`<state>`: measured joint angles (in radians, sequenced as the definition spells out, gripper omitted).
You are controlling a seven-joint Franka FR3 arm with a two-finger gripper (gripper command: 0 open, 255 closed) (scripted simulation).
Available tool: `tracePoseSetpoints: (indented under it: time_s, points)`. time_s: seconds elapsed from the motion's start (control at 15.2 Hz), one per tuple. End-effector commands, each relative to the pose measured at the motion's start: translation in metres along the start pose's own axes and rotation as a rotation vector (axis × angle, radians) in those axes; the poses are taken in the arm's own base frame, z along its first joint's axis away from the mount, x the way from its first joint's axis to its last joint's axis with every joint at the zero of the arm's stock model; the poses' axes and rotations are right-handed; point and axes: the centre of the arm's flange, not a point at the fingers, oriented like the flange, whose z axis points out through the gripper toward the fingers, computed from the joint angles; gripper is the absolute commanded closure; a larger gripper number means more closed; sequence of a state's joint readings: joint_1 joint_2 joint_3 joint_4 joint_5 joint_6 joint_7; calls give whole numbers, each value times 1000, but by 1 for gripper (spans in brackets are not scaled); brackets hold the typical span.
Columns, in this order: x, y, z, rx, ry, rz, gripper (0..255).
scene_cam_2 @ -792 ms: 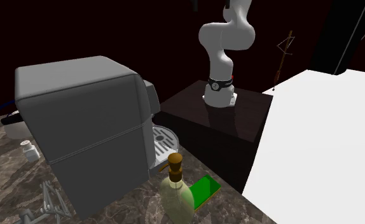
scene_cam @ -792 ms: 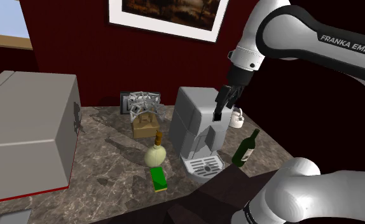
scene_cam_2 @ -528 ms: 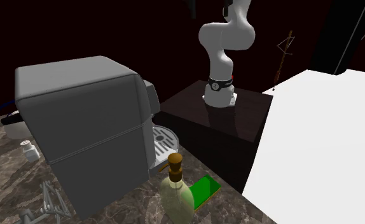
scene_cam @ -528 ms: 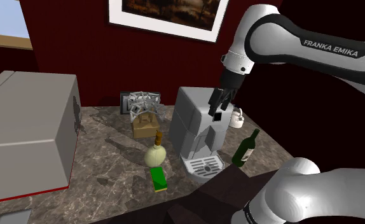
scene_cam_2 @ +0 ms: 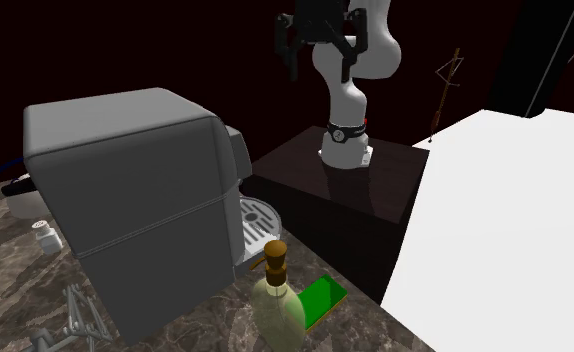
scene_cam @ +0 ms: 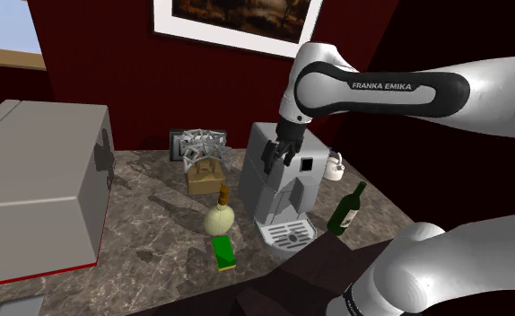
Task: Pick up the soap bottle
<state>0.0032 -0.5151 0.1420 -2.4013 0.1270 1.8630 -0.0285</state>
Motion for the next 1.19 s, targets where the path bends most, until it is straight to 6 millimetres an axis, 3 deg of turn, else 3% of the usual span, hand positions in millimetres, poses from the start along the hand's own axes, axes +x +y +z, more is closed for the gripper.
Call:
tracePoseSetpoints:
  time_s: [0.0,1.12]
  points:
    - [20,-1,19,-4,-2,7,0]
    - [174,-6,187,-39,-36,70,0]
